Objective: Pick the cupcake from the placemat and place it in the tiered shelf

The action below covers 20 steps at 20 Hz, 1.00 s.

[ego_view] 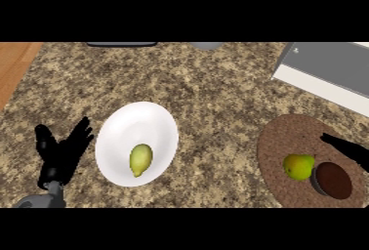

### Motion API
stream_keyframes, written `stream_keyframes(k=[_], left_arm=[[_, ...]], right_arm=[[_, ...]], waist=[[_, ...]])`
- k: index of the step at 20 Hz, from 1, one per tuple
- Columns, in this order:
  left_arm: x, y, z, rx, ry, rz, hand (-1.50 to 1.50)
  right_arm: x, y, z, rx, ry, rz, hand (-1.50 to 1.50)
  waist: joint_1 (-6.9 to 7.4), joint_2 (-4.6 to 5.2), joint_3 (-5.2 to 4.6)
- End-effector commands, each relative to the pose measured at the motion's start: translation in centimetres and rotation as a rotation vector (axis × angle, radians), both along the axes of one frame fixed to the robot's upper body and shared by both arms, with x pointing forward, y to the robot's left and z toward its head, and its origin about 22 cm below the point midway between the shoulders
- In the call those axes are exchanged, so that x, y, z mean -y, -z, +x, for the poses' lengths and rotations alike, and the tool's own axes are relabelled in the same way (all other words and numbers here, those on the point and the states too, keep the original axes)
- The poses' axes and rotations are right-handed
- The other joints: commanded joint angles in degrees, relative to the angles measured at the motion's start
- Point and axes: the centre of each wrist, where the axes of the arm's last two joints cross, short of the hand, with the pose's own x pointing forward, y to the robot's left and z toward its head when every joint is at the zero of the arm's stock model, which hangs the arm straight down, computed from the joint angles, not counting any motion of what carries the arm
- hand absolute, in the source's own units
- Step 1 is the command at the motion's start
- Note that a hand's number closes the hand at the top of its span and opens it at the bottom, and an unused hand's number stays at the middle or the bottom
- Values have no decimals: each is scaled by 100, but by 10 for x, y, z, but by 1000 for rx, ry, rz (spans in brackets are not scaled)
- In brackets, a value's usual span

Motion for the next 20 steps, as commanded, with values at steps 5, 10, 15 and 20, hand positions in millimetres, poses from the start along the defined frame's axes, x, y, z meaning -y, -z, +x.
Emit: stream_keyframes(k=[5, 10, 15, 20], left_arm=[[1, 10, -4, -2, 9, 6, 0], [20, -4, 11, 0, 5, 4, 0], [10, -2, 4, -10, 17, -8, 0], [8, 2, -5, -13, -4, 2, 0]], right_arm=[[-8, 34, -10, 39, 38, -63, -150], [-10, 40, 11, 77, 39, -54, -150], [2, 58, 31, 66, 19, -18, -150], [-14, 71, 18, 97, 20, 7, -150]], waist=[[-7, 6, -7], [1, 9, -7], [20, 11, -6], [8, 7, -7]])
